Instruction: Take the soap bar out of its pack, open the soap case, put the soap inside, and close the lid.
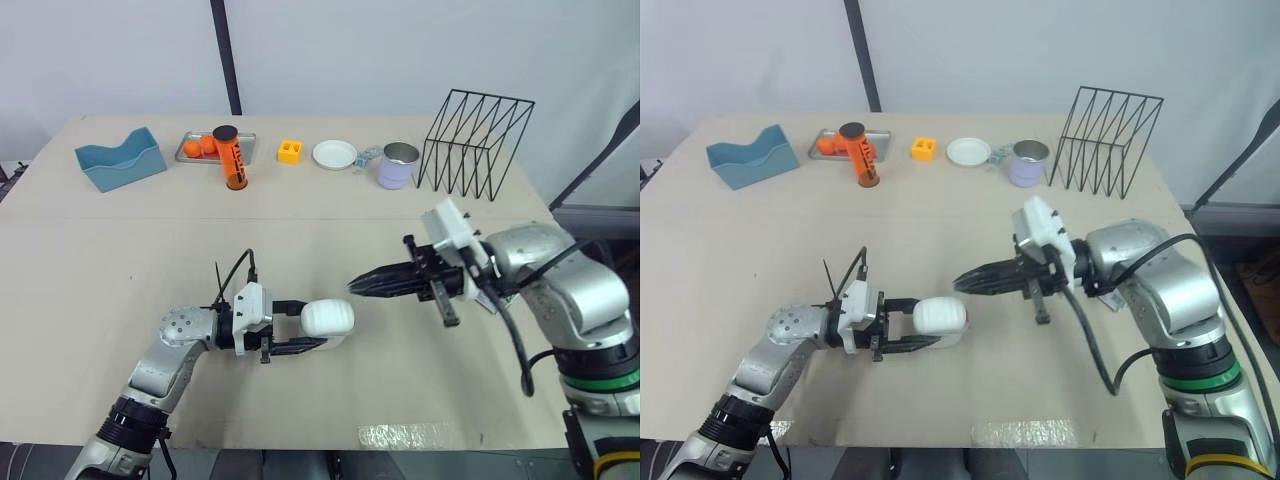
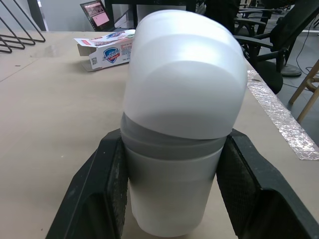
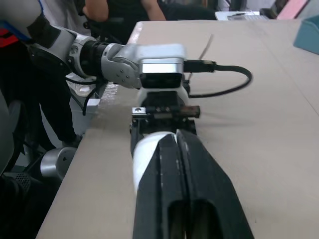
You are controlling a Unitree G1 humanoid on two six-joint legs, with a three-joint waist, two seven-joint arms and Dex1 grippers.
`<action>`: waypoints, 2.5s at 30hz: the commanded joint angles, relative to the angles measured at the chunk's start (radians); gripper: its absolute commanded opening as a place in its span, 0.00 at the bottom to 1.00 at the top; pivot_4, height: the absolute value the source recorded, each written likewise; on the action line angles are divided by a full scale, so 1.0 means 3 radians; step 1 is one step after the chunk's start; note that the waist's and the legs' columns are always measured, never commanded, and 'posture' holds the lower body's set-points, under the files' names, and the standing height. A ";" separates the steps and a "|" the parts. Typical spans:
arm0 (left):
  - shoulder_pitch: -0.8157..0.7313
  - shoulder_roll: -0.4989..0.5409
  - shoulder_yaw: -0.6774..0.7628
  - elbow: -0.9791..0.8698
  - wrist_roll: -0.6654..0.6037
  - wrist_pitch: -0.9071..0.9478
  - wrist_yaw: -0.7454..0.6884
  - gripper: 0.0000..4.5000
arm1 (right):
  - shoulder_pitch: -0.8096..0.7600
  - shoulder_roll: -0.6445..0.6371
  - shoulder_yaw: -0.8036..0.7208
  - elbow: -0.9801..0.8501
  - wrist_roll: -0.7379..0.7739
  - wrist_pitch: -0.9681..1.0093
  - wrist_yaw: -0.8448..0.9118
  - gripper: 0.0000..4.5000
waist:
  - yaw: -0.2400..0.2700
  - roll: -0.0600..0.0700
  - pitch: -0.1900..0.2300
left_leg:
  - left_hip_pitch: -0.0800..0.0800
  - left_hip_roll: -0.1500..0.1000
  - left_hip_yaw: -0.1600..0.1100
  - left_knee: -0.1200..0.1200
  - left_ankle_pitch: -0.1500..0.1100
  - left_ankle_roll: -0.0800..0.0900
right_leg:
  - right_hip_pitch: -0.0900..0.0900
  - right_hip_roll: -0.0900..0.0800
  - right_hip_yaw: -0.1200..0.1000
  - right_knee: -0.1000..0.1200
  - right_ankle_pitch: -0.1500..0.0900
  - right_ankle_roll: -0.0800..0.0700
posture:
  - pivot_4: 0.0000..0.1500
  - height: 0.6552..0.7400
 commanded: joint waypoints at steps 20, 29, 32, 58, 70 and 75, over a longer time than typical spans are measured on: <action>0.0052 0.0038 0.0023 -0.0093 0.0001 -0.0178 0.0004 0.44 | 0.0111 0.0103 0.0237 -0.0313 -0.0098 -0.0208 -0.0219 0.01 | 0.0000 0.0000 0.0000 | 0.0000 0.0000 0.0000 0.0000 0.0000 0.0000 | 0.0000 0.0000 0.0000 0.0001 0.0000 0.0000 | 1.00 1.00; 0.0067 0.0041 0.0017 -0.0132 -0.0005 -0.0161 0.0013 0.44 | 0.0140 0.0072 0.0408 -0.0164 -0.0345 -0.0281 -0.0249 0.01 | 0.0000 0.0000 0.0000 | 0.0000 0.0000 0.0000 0.0000 0.0000 0.0000 | 0.0000 0.0000 0.0000 0.0001 0.0000 0.0000 | 1.00 1.00; 0.0069 0.0041 0.0016 -0.0145 -0.0007 -0.0151 0.0016 0.44 | 0.0140 0.0087 0.0430 -0.0090 -0.0407 -0.0287 -0.0272 0.01 | 0.0000 0.0000 0.0000 | 0.0001 0.0000 0.0000 0.0000 0.0000 0.0000 | 0.0000 0.0000 0.0000 0.0001 0.0000 0.0000 | 1.00 1.00; 0.0054 0.0066 0.0023 -0.0176 -0.0038 -0.0126 0.0046 0.44 | 0.0219 0.0105 0.0691 0.0192 -0.0668 -0.0417 -0.0355 0.01 | -0.0005 0.0000 -0.0001 | 0.0026 0.0003 0.0002 -0.0001 0.0000 0.0000 | 0.0024 0.0003 0.0003 0.0000 -0.0006 0.0010 | 1.00 1.00; 0.0051 0.0088 0.0027 -0.0143 -0.0038 -0.0141 0.0011 0.44 | 0.0079 0.0088 0.0250 0.0443 -0.0392 -0.0445 -0.0288 0.01 | -0.0004 -0.0001 -0.0001 | 0.0027 0.0003 0.0002 -0.0002 0.0000 0.0000 | 0.0025 0.0003 0.0003 0.0000 -0.0006 0.0010 | 1.00 1.00; 0.0031 0.0090 0.0031 -0.0109 -0.0049 -0.0152 -0.0022 0.44 | 0.0100 0.0045 0.0014 0.0574 -0.0298 -0.0592 -0.0160 0.01 | -0.0003 0.0000 -0.0001 | 0.0022 0.0002 0.0003 -0.0005 -0.0001 0.0001 | 0.0018 0.0003 0.0004 -0.0001 -0.0002 0.0003 | 1.00 1.00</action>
